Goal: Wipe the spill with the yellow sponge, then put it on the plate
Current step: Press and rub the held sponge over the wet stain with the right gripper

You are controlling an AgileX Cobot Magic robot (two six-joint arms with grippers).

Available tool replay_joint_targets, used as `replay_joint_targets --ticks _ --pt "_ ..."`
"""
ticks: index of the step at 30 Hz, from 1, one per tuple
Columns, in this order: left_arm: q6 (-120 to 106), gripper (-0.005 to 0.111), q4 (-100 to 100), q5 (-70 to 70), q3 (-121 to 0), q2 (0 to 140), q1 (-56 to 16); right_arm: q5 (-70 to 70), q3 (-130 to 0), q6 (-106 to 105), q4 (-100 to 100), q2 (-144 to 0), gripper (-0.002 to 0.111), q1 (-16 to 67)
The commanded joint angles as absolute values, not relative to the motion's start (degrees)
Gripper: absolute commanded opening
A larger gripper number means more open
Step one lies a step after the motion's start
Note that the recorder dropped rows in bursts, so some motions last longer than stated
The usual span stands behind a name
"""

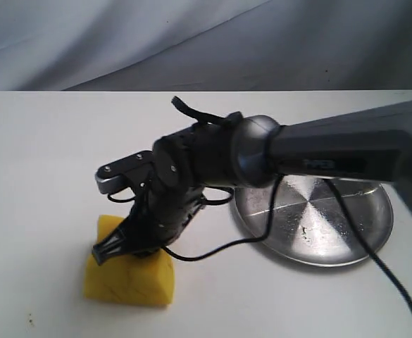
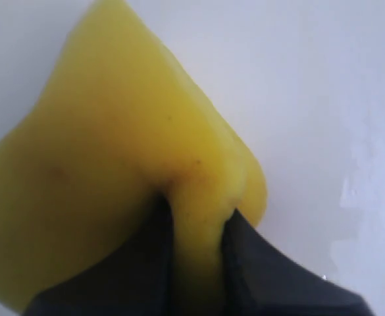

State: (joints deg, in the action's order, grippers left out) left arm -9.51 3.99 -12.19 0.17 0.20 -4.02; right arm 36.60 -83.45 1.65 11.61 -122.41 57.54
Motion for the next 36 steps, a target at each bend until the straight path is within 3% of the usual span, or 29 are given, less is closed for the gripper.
replay_joint_targets --ticks 1,5,9,18,23,29,36 --pt "-9.1 0.0 3.9 -11.8 0.0 0.0 -4.0 42.7 -95.4 1.5 8.7 -129.6 0.0 57.1" --pt "-9.1 0.0 3.9 -11.8 0.0 0.0 -4.0 47.7 -103.2 2.8 6.6 -132.3 0.0 53.3" --pt "-9.1 0.0 3.9 -11.8 0.0 0.0 -4.0 52.8 -101.1 2.7 4.4 -131.8 0.0 49.4" --pt "-9.1 0.0 3.9 -11.8 0.0 0.0 -4.0 39.4 -64.6 3.5 3.8 -107.2 0.0 50.2" --pt "-9.1 0.0 3.9 -11.8 0.0 0.0 -4.0 38.7 -57.6 3.5 8.0 -102.6 0.0 52.2" --pt "-9.1 0.0 3.9 -11.8 0.0 0.0 -4.0 33.2 -59.9 3.5 11.5 -106.9 0.0 59.4" --pt "-9.1 0.0 3.9 -11.8 0.0 0.0 -4.0 37.5 -78.4 3.5 10.5 -119.1 0.0 59.9"
